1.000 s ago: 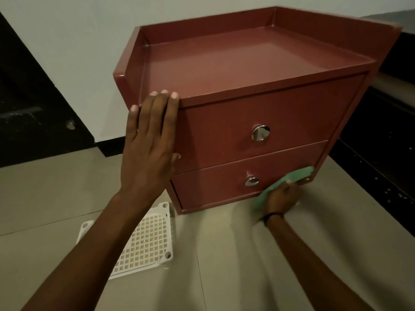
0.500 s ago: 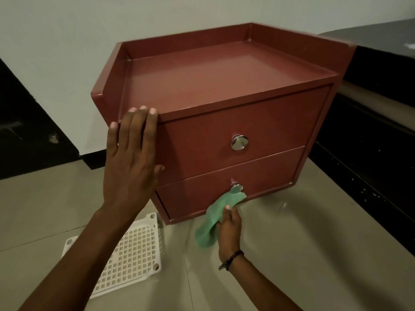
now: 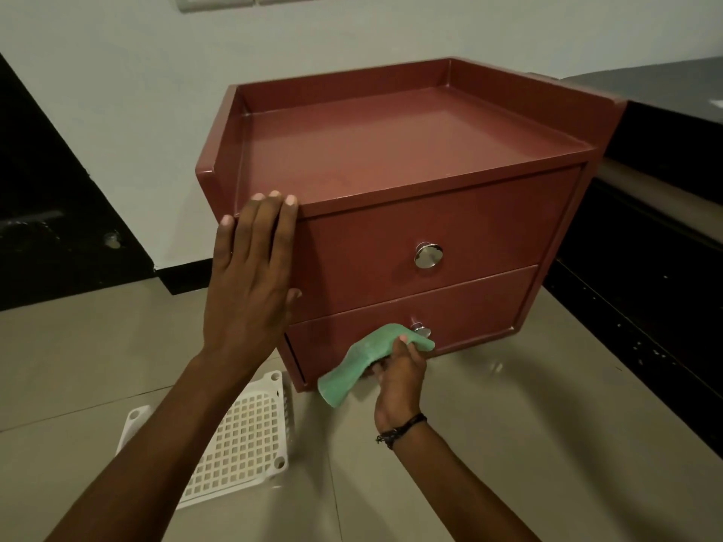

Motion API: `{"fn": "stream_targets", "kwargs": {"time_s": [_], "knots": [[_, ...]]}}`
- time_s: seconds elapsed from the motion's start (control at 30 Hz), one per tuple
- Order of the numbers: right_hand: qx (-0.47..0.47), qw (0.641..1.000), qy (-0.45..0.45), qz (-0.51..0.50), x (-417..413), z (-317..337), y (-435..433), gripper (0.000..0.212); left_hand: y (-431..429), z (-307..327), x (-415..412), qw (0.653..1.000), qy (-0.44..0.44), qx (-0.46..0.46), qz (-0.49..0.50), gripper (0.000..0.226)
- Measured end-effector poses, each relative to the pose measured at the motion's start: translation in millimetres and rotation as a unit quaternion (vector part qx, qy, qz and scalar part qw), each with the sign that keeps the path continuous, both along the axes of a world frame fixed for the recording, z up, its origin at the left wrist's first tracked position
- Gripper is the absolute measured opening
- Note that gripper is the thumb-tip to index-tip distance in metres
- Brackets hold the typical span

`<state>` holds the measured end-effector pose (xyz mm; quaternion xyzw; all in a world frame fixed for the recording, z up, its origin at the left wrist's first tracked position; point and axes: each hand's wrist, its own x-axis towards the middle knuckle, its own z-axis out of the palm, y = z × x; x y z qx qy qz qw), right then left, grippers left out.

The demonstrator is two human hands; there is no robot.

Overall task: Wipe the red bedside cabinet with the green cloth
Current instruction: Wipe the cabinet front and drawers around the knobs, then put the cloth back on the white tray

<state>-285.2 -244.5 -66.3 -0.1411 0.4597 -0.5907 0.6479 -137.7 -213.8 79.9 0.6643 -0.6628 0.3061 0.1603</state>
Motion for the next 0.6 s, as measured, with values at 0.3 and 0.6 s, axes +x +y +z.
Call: {"fn": "stream_targets", "kwargs": {"time_s": [0.3, 0.6], "knots": [[-0.143, 0.978, 0.114, 0.100, 2, 21, 25, 0.027, 5, 3, 6, 0.999, -0.001, 0.037, -0.024, 0.132], [-0.163, 0.912, 0.212, 0.312, 37, 70, 45, 0.028, 63, -11, 57, 0.995, -0.050, 0.079, -0.046, 0.100]]}}
